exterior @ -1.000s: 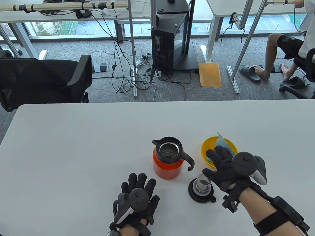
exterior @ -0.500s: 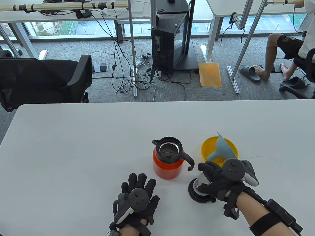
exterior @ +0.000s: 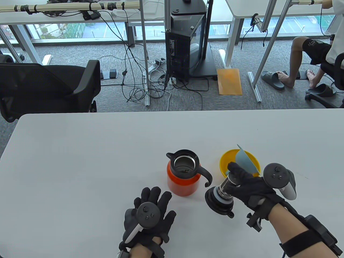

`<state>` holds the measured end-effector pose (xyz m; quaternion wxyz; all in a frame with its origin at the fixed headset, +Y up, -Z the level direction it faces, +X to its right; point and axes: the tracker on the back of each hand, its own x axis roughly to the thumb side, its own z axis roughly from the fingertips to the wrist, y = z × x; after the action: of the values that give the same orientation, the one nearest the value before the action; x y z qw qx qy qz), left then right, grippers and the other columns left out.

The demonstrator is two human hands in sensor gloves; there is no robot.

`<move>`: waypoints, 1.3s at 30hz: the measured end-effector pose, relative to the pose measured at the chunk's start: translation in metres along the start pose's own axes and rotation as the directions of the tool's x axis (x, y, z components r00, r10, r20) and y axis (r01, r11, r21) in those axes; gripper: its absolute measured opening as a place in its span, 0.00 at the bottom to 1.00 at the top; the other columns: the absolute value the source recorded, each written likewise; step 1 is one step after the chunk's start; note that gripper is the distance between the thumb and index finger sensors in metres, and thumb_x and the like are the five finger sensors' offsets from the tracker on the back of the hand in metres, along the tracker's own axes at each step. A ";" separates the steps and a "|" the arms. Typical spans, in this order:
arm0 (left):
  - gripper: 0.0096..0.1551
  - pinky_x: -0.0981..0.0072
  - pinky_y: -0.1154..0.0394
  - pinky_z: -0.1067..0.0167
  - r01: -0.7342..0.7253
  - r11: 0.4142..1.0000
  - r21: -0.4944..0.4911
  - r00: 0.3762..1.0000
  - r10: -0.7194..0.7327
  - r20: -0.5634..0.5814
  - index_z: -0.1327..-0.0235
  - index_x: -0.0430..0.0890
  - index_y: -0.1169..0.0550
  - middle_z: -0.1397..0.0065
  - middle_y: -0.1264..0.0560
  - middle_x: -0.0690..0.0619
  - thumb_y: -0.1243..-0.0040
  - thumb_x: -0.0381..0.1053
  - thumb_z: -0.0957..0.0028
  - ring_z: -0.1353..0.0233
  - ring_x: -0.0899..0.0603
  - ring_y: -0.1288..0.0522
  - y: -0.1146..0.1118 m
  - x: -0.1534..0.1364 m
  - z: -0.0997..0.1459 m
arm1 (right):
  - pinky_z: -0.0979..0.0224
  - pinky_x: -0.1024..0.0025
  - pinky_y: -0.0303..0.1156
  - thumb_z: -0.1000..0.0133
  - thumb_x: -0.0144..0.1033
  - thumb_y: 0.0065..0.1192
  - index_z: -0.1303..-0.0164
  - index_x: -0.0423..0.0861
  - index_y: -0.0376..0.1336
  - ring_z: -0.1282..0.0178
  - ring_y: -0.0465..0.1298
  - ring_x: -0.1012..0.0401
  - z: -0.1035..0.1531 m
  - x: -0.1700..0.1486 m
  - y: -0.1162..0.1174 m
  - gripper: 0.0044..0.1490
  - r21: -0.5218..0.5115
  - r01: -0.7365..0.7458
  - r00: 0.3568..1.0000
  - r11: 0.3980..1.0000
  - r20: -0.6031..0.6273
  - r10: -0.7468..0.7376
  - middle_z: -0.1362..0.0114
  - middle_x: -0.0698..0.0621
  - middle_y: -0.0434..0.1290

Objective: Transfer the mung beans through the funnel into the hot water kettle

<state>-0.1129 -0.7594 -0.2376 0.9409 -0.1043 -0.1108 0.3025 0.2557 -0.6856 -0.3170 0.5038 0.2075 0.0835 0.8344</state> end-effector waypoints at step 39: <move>0.67 0.41 0.31 0.24 0.056 0.943 0.329 0.833 -0.226 0.504 0.31 0.72 0.68 0.20 0.71 0.50 0.28 0.70 0.55 0.18 0.28 0.55 0.052 0.098 0.003 | 0.37 0.21 0.54 0.42 0.49 0.62 0.20 0.27 0.52 0.28 0.54 0.21 0.020 0.051 0.010 0.51 -0.028 -0.262 0.945 0.965 0.197 0.262 0.23 0.22 0.48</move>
<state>-0.0643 -0.6599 -0.2343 0.8970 0.1371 -0.3289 0.2617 0.2351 -0.6471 -0.2819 0.3944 0.2989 0.0037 0.8690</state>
